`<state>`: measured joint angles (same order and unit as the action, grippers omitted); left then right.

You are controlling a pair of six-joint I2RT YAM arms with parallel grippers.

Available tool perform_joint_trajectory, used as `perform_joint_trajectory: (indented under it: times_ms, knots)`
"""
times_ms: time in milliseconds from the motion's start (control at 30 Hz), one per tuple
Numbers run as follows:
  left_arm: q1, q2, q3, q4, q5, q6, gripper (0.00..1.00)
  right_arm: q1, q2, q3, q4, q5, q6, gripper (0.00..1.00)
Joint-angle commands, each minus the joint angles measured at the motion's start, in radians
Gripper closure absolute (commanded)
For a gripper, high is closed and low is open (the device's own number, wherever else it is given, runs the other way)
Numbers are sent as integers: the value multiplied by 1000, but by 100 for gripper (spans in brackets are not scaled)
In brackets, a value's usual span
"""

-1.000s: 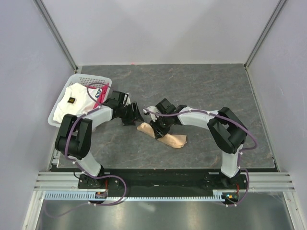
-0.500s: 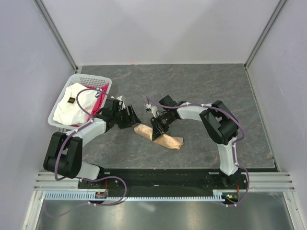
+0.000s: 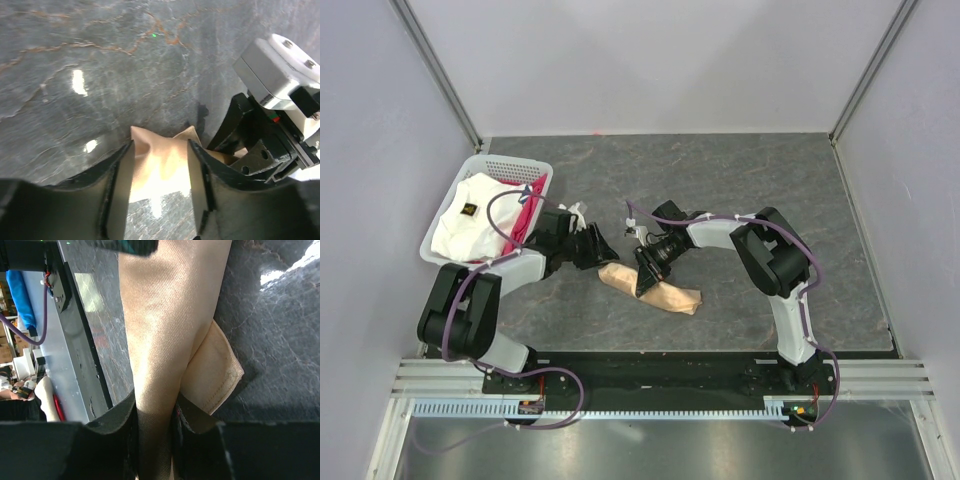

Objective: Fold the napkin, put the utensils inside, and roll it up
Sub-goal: Roll the napkin with the utensil

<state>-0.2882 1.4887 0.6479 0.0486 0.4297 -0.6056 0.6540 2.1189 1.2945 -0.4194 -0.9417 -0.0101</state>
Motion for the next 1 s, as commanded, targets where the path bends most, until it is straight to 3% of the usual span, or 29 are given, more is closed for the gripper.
perform_joint_trajectory:
  times_ms: [0,167,267,367,433,500,700,967]
  knots:
    - [-2,38,-11,57,81,-25,51,3,64,-12,-39,139,-44,68]
    - [-5,38,-39,56,76,-34,52,-1,64,-1,-39,150,-41,68]
    - [-11,47,-37,57,86,-36,59,-1,67,5,-39,162,-37,67]
    - [-16,64,-30,57,101,-33,89,-1,56,12,-38,179,-31,63]
    - [-16,74,-24,50,106,-31,98,-1,33,20,-39,217,-18,55]
    - [-16,84,-10,36,104,-26,98,-1,-8,25,-41,272,-1,44]
    - [-16,134,55,-67,95,-5,98,4,-195,6,-16,527,47,28]
    - [-16,186,128,-133,109,7,98,111,-428,-122,64,801,-36,23]
